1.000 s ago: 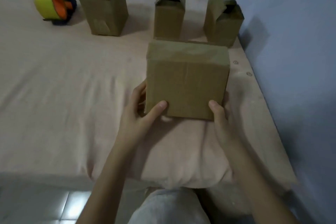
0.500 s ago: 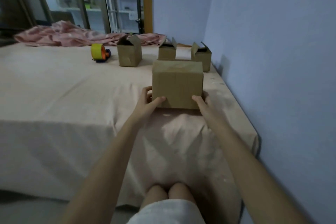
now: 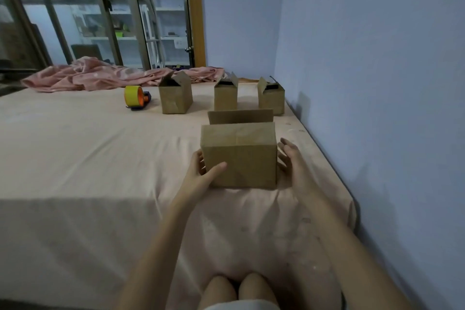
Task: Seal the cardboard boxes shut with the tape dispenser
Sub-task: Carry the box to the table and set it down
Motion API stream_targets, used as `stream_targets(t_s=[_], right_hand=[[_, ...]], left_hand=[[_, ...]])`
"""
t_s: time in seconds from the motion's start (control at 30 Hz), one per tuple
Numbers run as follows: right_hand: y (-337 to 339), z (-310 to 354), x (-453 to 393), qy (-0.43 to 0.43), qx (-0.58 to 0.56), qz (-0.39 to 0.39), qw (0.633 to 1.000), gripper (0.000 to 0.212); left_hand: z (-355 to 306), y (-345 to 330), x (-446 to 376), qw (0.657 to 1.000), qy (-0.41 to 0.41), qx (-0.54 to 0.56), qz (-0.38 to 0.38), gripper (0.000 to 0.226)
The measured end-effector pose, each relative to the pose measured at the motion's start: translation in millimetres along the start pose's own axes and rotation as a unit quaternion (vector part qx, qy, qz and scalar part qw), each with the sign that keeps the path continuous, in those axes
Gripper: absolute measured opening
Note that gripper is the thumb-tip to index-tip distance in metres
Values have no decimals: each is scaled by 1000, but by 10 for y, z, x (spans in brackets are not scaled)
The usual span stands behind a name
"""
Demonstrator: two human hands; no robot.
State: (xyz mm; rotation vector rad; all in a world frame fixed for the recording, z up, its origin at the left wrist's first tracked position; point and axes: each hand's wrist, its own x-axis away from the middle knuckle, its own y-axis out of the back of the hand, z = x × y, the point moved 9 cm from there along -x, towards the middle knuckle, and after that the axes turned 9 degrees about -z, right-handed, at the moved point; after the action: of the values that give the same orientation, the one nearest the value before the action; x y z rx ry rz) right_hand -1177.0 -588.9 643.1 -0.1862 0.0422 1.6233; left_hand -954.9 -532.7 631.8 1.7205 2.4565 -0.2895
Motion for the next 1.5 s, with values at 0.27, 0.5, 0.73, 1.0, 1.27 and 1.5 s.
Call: stream_targets(t_s=[0.27,0.5,0.73,1.0,1.27,1.5], right_hand=[[-252,463,-11,133,109,31,985,51],[-249,277,-31,81,68,-3,994,23],[-225,366,-129,125,60,-35,990,41],[-208,471,-125,177,4,-66,982,53],[-238,468,-132,201,23,-83,976,31],[-206,474,-114,228,29,-124,965,22]], left_hand=[[-486,-109,-158,996,-85,6,15,63],[-321,-195,-228,999,-35,25,-1,71],[-458,-217,-251,996,-82,17,-31,41],[-511,-290,-306,996,-75,21,-51,60],[-470,-200,-279,993,-72,43,-88,29],[-396,-211,-235,993,-114,26,-30,31]])
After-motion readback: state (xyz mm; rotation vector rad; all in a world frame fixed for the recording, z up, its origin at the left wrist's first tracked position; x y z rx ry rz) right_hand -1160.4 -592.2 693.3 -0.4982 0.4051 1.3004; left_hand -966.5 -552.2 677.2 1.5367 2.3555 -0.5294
